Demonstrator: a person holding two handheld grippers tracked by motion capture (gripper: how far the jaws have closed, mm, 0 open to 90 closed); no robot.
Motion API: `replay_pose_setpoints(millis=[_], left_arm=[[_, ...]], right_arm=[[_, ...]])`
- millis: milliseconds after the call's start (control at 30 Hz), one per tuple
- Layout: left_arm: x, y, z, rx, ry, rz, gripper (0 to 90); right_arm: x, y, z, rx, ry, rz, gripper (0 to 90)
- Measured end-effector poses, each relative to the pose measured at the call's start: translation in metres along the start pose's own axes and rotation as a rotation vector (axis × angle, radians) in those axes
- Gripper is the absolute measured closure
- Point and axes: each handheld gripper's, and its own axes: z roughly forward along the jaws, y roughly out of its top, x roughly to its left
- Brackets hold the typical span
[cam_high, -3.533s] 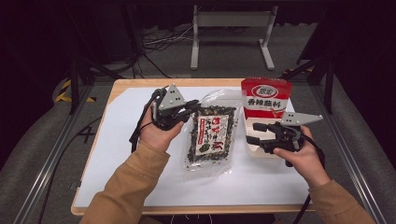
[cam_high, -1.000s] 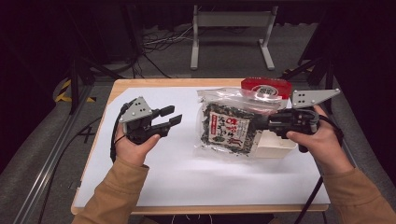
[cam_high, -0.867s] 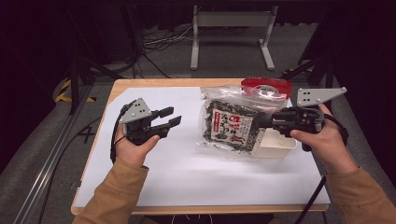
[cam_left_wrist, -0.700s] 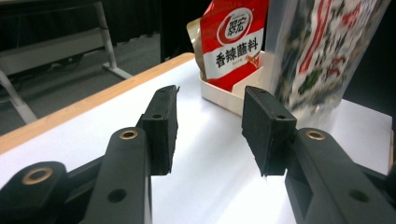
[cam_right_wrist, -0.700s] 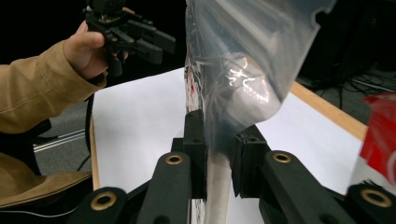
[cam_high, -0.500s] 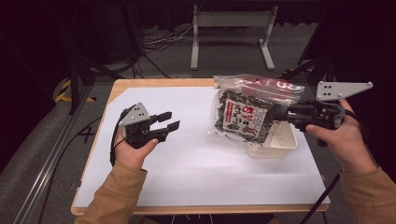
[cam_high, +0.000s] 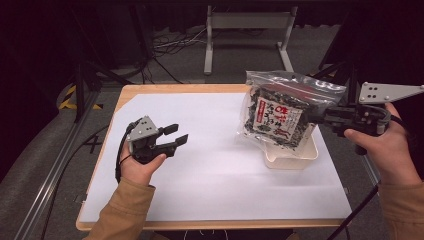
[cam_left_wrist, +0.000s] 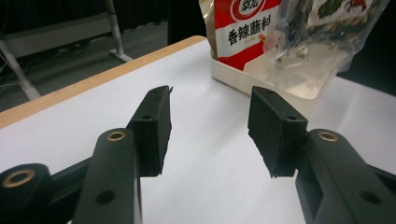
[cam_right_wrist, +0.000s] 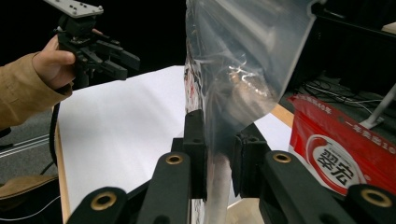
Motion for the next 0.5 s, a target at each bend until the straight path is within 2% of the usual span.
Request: replay_pose_setpoints(millis=[300, 500], left_arm=[[0.003, -0.011, -0.006, -0.018, -0.004, -0.015, 48.2], [0.007, -0.017, -0.005, 0.01, -0.002, -0.028, 47.2]], right_arm=[[-0.007, -0.004, -0.01, -0.012, -0.042, 0.006, 77.9], [-0.011, -0.006, -0.017, -0.002, -0.089, 0.004, 77.9]])
